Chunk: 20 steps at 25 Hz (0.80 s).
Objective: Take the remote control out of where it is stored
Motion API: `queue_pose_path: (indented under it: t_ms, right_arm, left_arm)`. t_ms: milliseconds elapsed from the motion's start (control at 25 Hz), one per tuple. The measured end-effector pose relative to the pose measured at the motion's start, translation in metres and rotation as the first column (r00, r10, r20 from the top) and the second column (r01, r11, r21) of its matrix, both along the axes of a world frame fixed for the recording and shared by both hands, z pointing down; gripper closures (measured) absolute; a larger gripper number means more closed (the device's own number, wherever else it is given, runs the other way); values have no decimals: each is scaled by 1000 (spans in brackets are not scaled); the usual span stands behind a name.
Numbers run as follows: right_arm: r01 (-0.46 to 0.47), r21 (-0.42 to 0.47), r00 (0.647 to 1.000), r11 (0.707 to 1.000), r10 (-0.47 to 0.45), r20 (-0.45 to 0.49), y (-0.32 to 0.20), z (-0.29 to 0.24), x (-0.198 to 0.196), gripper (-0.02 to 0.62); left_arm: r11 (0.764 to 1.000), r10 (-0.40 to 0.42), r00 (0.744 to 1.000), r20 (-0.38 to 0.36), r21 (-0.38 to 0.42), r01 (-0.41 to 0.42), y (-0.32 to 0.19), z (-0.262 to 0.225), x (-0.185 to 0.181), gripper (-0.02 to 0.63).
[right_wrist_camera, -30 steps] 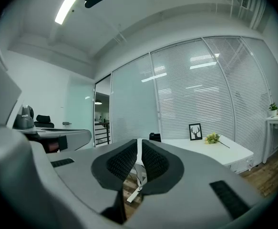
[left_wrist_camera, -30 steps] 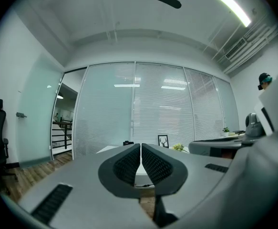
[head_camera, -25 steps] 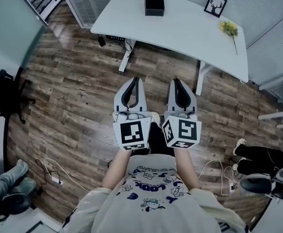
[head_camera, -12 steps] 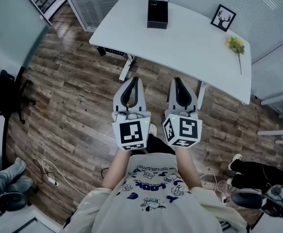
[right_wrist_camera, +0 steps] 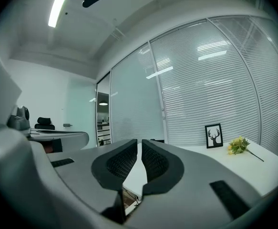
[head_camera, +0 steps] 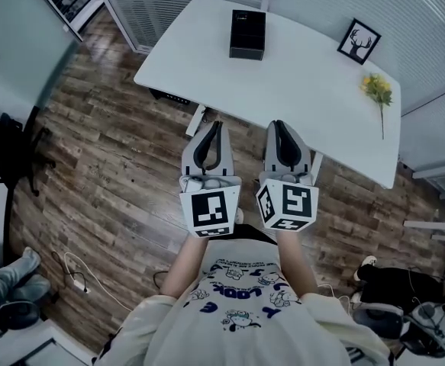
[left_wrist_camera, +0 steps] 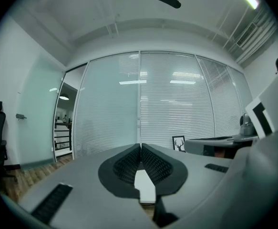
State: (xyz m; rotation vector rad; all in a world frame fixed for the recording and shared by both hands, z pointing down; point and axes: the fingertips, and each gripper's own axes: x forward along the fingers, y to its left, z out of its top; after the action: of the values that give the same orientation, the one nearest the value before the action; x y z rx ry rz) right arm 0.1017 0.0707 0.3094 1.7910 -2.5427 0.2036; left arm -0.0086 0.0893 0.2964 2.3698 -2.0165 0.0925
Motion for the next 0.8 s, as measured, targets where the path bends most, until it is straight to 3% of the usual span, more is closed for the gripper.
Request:
queue_pose_path:
  t_ms: [800]
  right_arm:
    - [-23,-48,1000,999,23,6,-126,25,-11,546]
  left_arm:
    - [999,6,1000,2,-50,-6,-132,25,-18,583]
